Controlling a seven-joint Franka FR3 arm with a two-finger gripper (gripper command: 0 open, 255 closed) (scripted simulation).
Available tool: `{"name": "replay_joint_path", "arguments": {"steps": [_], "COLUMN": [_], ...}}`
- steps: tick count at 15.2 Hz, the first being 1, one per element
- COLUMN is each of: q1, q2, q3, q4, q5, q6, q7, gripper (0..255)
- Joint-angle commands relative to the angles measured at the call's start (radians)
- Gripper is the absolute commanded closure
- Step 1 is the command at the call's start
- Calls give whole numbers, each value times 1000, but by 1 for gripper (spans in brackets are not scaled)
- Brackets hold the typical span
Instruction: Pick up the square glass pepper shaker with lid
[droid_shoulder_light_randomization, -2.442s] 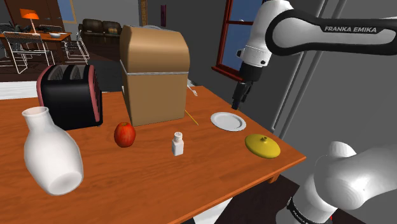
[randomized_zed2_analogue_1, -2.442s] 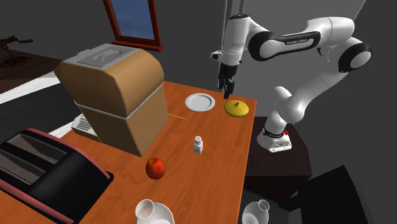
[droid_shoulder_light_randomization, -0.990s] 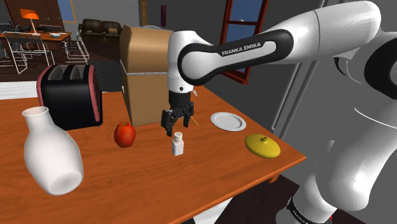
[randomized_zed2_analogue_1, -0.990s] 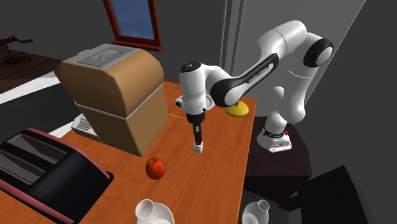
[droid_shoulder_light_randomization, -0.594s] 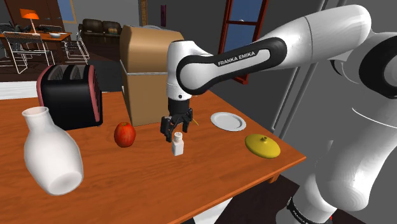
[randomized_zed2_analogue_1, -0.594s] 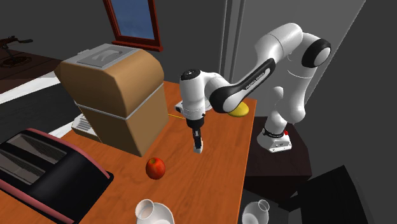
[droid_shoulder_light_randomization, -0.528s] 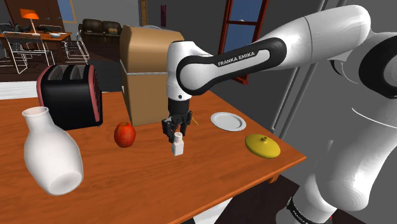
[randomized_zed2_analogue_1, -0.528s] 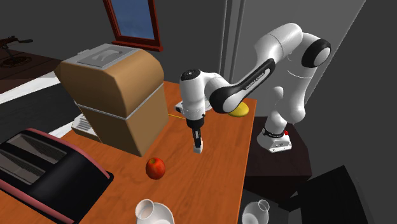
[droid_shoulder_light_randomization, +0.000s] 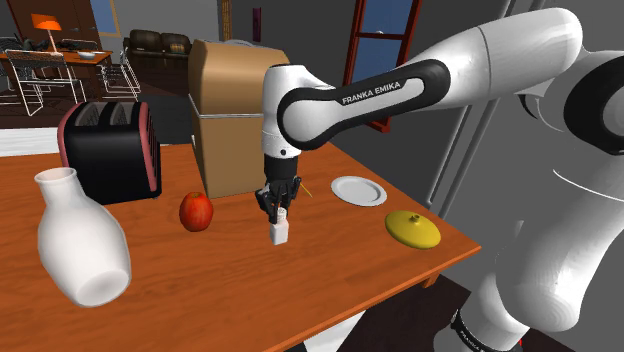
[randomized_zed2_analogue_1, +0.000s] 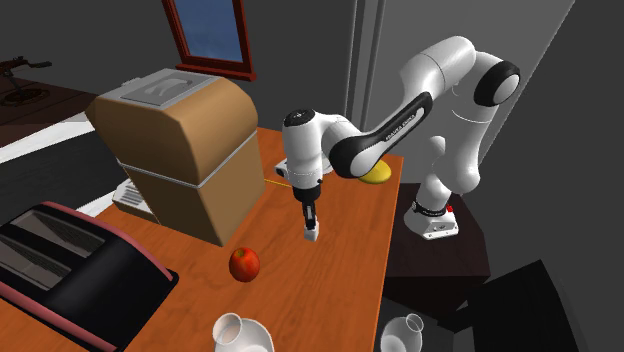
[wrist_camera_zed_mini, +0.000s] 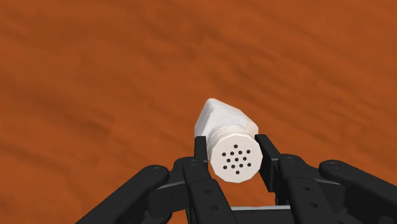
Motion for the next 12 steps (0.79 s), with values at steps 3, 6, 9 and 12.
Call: {"name": "replay_joint_path", "arguments": {"steps": [3, 6, 9, 12], "q1": [0, -1, -2, -2], "q2": [-8, -18, -26, -32], "q3": [-1, -2, -3, -3], "q4": [17, 46, 78, 112], "q5": [2, 3, 4, 5], "q6": [-25, -65, -104, -144], "q7": [-1, 0, 1, 2], "gripper": [255, 255, 255, 255]}}
